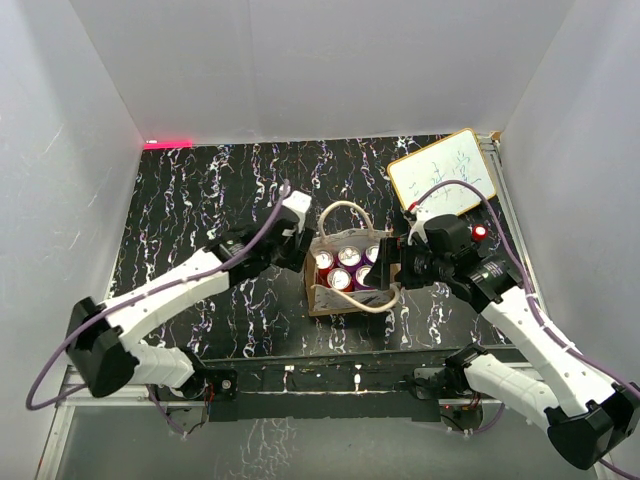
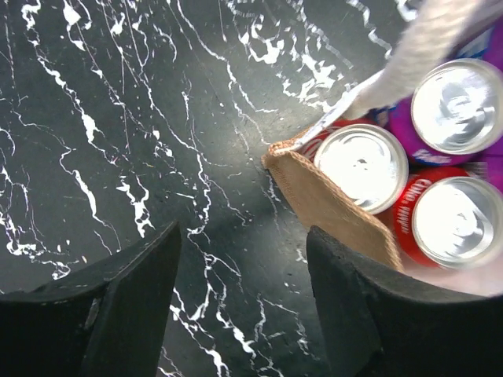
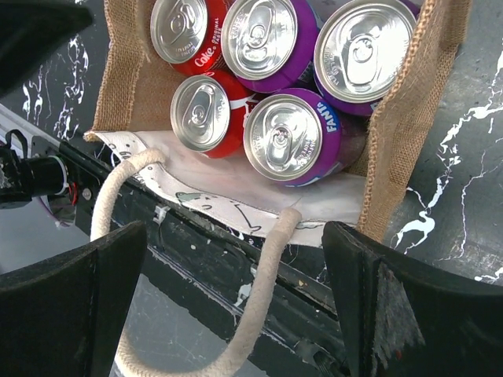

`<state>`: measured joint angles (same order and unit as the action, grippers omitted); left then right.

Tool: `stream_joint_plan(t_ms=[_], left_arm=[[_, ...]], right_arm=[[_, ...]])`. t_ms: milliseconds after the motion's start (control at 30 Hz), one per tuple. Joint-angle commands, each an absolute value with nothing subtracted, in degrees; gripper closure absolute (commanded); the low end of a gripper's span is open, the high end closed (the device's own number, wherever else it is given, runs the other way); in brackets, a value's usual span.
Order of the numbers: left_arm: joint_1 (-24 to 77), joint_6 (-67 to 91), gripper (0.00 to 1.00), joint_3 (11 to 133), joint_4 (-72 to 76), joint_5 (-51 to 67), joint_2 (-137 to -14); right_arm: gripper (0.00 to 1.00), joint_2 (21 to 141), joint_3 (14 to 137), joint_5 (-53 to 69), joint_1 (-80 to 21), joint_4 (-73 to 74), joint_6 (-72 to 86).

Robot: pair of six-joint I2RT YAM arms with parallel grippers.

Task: Take the beverage out of the canvas bag

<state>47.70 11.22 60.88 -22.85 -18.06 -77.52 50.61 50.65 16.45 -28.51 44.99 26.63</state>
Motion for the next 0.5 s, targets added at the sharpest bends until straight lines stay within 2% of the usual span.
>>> stream_joint_plan(t_ms=[0, 233, 367, 467], left_arm=[[47.81, 15.55, 0.33, 65.25, -29.11, -14.06, -69.96], [47.90, 20.06, 0.20, 71.02, -27.69, -0.11, -70.90], [48.06, 21.68, 0.18, 72.08, -23.66, 6.50, -73.09], [49.12, 23.15, 0.22, 71.61, -20.64, 10.20, -74.91]], right_arm=[[0.02, 48.79, 49.67, 16.33, -28.74, 44.45, 26.55], [0.02, 46.08, 48.35, 13.81, -28.74, 46.18, 31.45], [0.02, 44.17, 47.81, 14.45, -28.74, 46.95, 33.33], [0.02, 42.66, 46.74, 13.63, -28.72, 48.21, 34.79]])
